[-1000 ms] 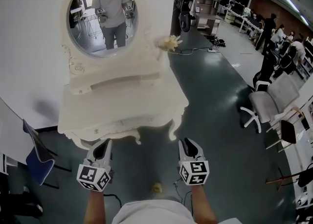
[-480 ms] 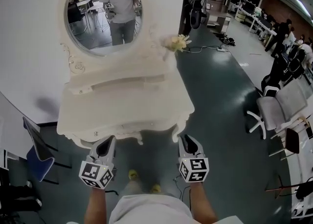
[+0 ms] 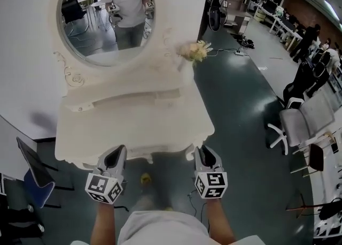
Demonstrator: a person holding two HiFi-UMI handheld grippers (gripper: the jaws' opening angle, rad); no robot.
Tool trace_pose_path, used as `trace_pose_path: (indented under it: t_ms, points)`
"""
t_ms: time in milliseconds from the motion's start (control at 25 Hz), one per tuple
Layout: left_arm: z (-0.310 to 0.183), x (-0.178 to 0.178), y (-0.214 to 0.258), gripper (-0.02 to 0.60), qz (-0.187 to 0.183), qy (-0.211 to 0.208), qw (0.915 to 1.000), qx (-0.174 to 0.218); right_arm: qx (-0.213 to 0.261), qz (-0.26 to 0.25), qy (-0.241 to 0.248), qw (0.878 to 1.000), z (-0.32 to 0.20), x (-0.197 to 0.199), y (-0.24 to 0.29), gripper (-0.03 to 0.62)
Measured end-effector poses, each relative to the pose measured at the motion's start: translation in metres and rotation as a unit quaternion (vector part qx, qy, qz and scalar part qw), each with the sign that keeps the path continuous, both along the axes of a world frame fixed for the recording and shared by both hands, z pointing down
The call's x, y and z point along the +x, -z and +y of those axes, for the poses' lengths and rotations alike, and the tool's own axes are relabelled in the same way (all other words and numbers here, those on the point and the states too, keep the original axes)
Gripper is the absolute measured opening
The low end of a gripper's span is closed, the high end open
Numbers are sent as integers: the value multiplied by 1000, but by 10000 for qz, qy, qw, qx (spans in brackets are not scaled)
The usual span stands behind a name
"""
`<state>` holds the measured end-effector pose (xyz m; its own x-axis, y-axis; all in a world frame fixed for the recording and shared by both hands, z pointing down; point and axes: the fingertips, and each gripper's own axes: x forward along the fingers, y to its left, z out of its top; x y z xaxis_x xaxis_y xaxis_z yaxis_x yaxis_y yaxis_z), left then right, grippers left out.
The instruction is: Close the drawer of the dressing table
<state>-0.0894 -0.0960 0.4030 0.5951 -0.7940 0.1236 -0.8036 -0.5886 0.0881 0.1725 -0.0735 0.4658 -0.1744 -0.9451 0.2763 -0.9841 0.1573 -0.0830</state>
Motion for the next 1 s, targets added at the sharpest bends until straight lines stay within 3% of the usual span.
trace_pose_path:
  t_ms: [560, 1000]
  points:
    - [-149, -30, -1, 0, 100, -285, 9994, -179, -153, 2, -265, 9995, -131, -35, 3, 69]
    - [-204, -23, -15, 0, 164, -691, 9971, -268, -244, 149, -442, 9986, -174, -45, -4, 69]
